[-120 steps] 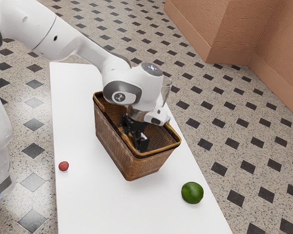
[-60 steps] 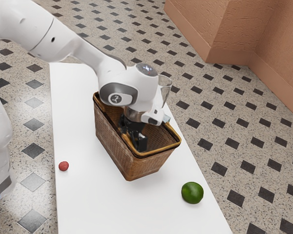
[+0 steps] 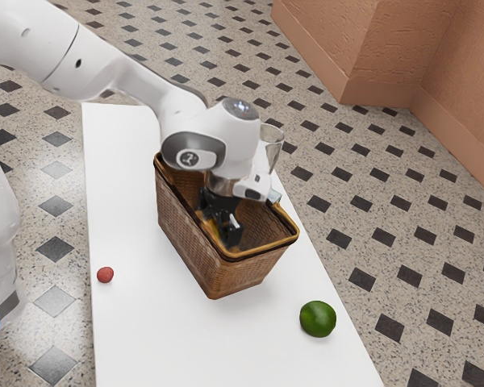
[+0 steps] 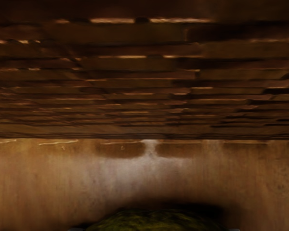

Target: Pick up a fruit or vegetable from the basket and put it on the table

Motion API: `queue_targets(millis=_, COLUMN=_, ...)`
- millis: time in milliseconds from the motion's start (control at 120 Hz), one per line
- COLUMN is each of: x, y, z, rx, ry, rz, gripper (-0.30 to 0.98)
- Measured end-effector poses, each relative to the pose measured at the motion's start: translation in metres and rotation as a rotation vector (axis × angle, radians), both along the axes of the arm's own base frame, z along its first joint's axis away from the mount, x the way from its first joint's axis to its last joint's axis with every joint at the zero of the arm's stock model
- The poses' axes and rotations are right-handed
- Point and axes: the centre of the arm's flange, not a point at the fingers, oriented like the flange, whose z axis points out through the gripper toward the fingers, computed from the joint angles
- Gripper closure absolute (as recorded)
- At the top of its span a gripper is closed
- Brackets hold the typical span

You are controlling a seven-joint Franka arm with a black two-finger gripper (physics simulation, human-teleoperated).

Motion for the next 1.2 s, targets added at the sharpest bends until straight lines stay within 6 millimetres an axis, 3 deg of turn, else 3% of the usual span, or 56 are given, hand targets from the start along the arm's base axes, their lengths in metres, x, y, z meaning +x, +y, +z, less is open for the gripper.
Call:
queue_targets(millis=50, x=-0.001, y=-0.002, z=0.005, rx=0.005, ry=-0.012, rz=0.001, gripper=0.43)
queue_targets(millis=167, x=-0.013, y=-0.031, z=0.04, rx=0.033, ry=-0.092, rz=-0.028, gripper=0.42)
queue_targets(millis=333, x=-0.037, y=-0.053, z=0.108, rx=0.067, ry=-0.209, rz=-0.004, gripper=0.43)
queue_targets(millis=425, x=-0.048, y=-0.078, z=0.171, rx=0.105, ry=-0.308, rz=-0.024, gripper=0.42)
queue_targets(millis=500, x=-0.051, y=-0.081, z=0.218, rx=0.188, ry=-0.379, rz=-0.03, gripper=0.42)
queue_targets(millis=533, x=-0.047, y=-0.066, z=0.238, rx=0.228, ry=-0.405, rz=-0.002, gripper=0.42)
queue_targets(millis=567, x=-0.04, y=-0.036, z=0.255, rx=0.256, ry=-0.416, rz=0.055, gripper=0.41)
queue_targets(millis=658, x=-0.021, y=0.077, z=0.297, rx=0.344, ry=-0.424, rz=0.239, gripper=0.41)
queue_targets(millis=692, x=-0.012, y=0.117, z=0.303, rx=0.361, ry=-0.408, rz=0.294, gripper=0.42)
queue_targets(millis=733, x=-0.006, y=0.154, z=0.306, rx=0.38, ry=-0.387, rz=0.34, gripper=0.43)
queue_targets(millis=800, x=-0.005, y=0.189, z=0.307, rx=0.405, ry=-0.36, rz=0.378, gripper=0.43)
queue_targets(millis=833, x=-0.006, y=0.201, z=0.305, rx=0.413, ry=-0.347, rz=0.388, gripper=0.43)
queue_targets(millis=900, x=-0.008, y=0.213, z=0.304, rx=0.421, ry=-0.328, rz=0.391, gripper=0.26)
queue_targets(millis=1000, x=-0.02, y=0.233, z=0.307, rx=0.434, ry=-0.315, rz=0.403, gripper=0.13)
queue_targets(millis=1167, x=-0.027, y=0.241, z=0.311, rx=0.466, ry=-0.308, rz=0.379, gripper=0.04)
queue_targets(millis=1200, x=-0.018, y=0.228, z=0.309, rx=0.431, ry=-0.348, rz=0.388, gripper=0.03)
